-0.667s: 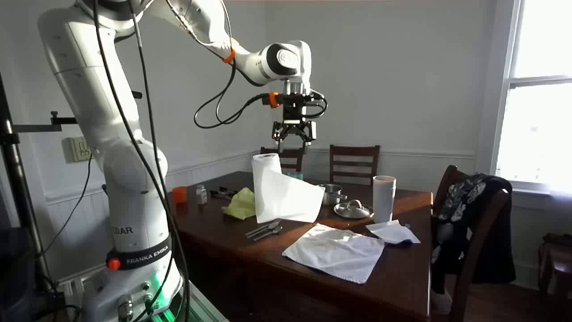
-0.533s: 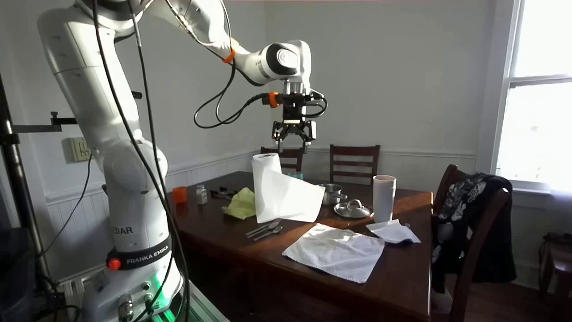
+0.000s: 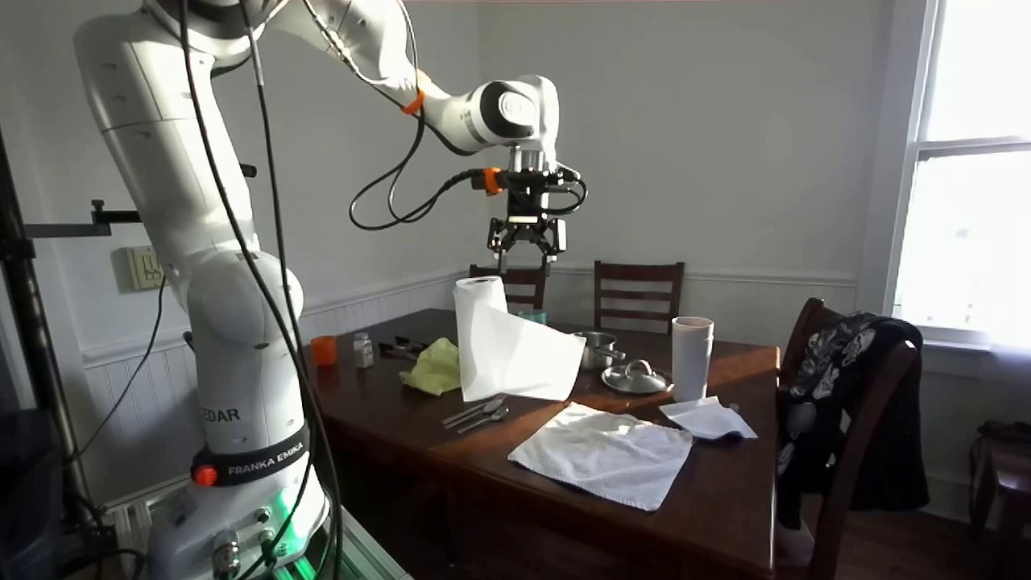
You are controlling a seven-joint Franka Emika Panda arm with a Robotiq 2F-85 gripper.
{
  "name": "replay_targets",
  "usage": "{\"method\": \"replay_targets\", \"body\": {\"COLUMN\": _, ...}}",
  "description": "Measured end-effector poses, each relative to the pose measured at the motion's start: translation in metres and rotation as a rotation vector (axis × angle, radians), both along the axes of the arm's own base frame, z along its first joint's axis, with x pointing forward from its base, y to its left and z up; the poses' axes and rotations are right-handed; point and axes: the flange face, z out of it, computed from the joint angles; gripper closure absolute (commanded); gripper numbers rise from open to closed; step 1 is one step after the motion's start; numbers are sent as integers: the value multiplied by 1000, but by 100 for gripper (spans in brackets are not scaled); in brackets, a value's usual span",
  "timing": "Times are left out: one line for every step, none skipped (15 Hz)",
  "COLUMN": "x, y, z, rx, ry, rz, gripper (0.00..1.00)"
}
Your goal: Take the paper towel roll off its holder and place it on the table
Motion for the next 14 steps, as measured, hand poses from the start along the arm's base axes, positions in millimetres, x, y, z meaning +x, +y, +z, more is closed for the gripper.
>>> {"method": "replay_targets", "body": {"x": 9, "y": 16, "z": 1, "rx": 21, "ry": -4, "rz": 15, "gripper": 0}}
{"method": "replay_targets", "body": {"x": 19, "y": 34, "z": 1, "rx": 44, "ry": -7, "rz": 34, "gripper": 0}}
{"method": "replay_targets", "body": {"x": 30, "y": 57, "z": 1, "rx": 71, "ry": -5, "rz": 53, "gripper": 0}}
{"method": "replay_targets", "body": {"x": 40, "y": 81, "z": 1, "rx": 90, "ry": -2, "rz": 71, "gripper": 0}}
{"method": "replay_targets", "body": {"x": 51, "y": 106, "z": 2, "rx": 99, "ry": 0, "rz": 75, "gripper": 0}}
{"method": "replay_targets", "body": {"x": 61, "y": 126, "z": 3, "rx": 103, "ry": 2, "rz": 73, "gripper": 0}}
{"method": "replay_targets", "body": {"x": 69, "y": 144, "z": 3, "rx": 106, "ry": 8, "rz": 63, "gripper": 0}}
{"method": "replay_targets", "body": {"x": 79, "y": 161, "z": 3, "rx": 106, "ry": 12, "rz": 45, "gripper": 0}}
{"method": "replay_targets", "body": {"x": 87, "y": 173, "z": 3, "rx": 104, "ry": 18, "rz": 23, "gripper": 0}}
{"method": "replay_targets", "body": {"x": 95, "y": 184, "z": 1, "rx": 101, "ry": 26, "rz": 1, "gripper": 0}}
{"method": "replay_targets", "body": {"x": 102, "y": 193, "z": -2, "rx": 99, "ry": 37, "rz": -8, "gripper": 0}}
{"method": "replay_targets", "body": {"x": 109, "y": 201, "z": -6, "rx": 100, "ry": 45, "rz": -4, "gripper": 0}}
{"method": "replay_targets", "body": {"x": 116, "y": 206, "z": -10, "rx": 102, "ry": 50, "rz": 1, "gripper": 0}}
{"method": "replay_targets", "body": {"x": 121, "y": 209, "z": -14, "rx": 104, "ry": 54, "rz": 4, "gripper": 0}}
